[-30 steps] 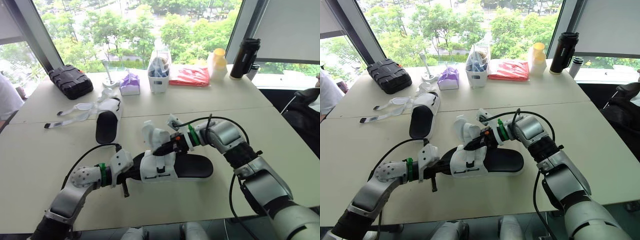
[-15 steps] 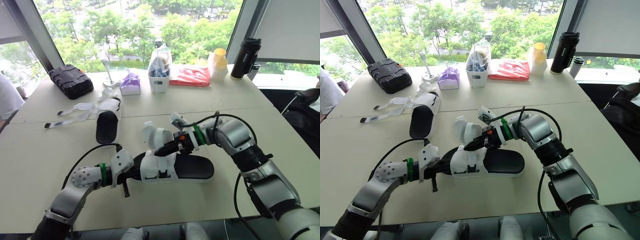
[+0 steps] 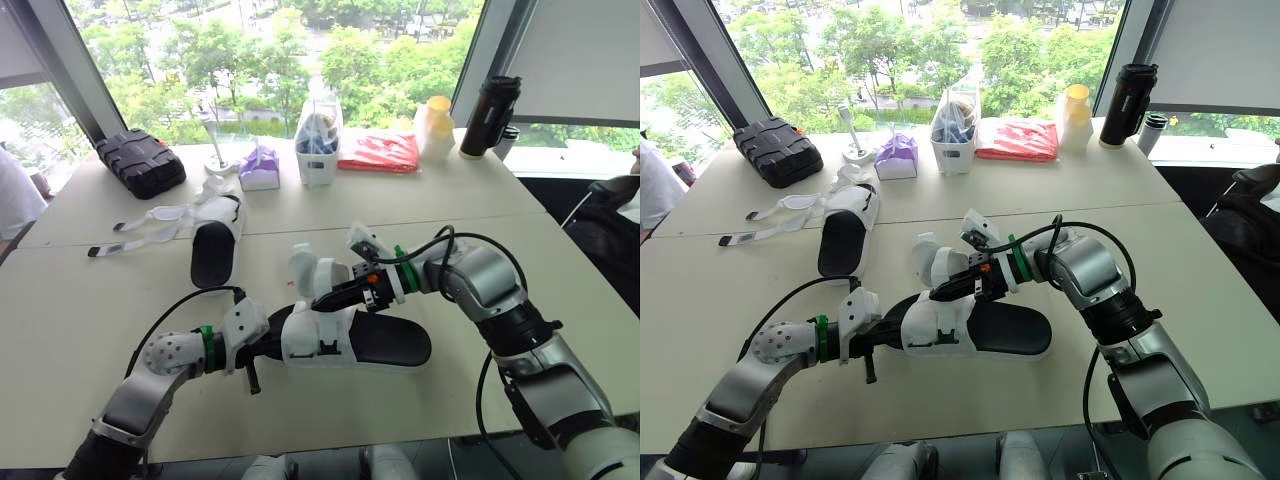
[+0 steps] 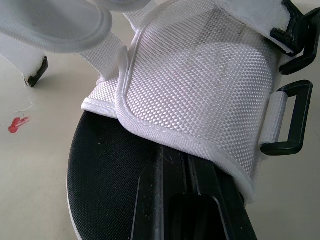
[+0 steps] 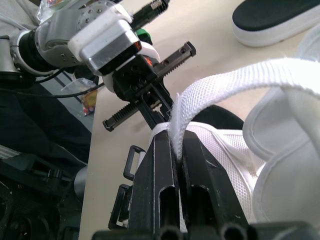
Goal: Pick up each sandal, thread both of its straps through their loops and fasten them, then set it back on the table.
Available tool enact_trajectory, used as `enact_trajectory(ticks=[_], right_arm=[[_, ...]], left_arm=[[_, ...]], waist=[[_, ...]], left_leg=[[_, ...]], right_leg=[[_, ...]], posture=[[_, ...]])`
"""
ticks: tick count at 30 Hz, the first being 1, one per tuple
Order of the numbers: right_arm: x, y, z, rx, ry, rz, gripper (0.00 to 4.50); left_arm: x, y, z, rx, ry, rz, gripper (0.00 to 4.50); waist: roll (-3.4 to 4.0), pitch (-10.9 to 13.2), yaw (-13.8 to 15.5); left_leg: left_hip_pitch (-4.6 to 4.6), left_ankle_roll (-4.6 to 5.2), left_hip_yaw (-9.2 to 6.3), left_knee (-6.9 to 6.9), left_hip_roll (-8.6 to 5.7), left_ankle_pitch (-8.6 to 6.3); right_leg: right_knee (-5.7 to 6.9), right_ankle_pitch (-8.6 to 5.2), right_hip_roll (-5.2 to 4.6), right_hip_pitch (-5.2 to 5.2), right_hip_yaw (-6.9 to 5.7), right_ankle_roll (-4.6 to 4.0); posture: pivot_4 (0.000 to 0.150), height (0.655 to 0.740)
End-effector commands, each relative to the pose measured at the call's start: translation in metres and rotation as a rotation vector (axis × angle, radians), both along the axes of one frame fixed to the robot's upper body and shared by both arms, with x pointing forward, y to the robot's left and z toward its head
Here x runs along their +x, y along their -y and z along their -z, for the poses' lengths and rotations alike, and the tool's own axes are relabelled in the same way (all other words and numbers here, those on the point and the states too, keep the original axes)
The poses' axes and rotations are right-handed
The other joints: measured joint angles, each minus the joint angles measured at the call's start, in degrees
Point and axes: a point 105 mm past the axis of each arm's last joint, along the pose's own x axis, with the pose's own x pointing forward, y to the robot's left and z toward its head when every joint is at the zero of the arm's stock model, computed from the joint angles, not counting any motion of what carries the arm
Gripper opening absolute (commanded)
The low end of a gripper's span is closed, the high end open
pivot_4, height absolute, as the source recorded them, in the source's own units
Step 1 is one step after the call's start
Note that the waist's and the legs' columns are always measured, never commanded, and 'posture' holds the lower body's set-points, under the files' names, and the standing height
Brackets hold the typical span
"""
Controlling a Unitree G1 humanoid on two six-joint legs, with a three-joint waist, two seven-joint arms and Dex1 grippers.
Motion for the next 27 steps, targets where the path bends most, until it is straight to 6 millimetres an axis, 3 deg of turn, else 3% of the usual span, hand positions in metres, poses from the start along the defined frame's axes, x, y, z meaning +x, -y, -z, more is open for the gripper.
enact_trajectory(ticks=[1,10,23,27], right_arm=[[-0.005,0.001,-0.012,0.036,0.043,-0.012,0.02],[-0.022,-0.001,-0.008,0.035,0.038,-0.034,0.02],[-0.035,0.002,0.029,-0.066,0.158,-0.054,0.02],[-0.038,0.005,0.032,-0.081,0.177,-0.065,0.02]], left_arm=[[-0.006,0.002,0.014,0.022,-0.059,0.009,0.0],[-0.006,0.002,0.014,0.021,-0.056,0.007,0.0],[-0.005,0.002,0.014,0.021,-0.056,0.009,0.0],[-0.006,0.002,0.015,0.021,-0.058,0.009,0.0]], waist=[[0.0,0.0,0.02],[0.0,0.0,0.08],[-0.01,0.0,0.08],[-0.02,0.0,0.07]], left_leg=[[0.0,0.0,0.0,0.0,0.0,0.0],[-0.01,0.0,0.0,0.0,0.0,0.0],[-0.01,0.0,0.01,0.0,0.01,0.0],[0.03,0.0,0.01,0.01,0.01,0.0]], right_leg=[[0.0,0.0,0.0,0.0,0.0,0.0],[-0.02,0.0,-0.02,0.0,0.0,0.0],[-0.02,-0.06,-0.02,0.01,0.0,0.09],[-0.02,-0.06,-0.02,0.05,0.0,0.1]], posture=[[0.15,0.74],[0.15,0.74],[0.15,0.74],[0.15,0.74]])
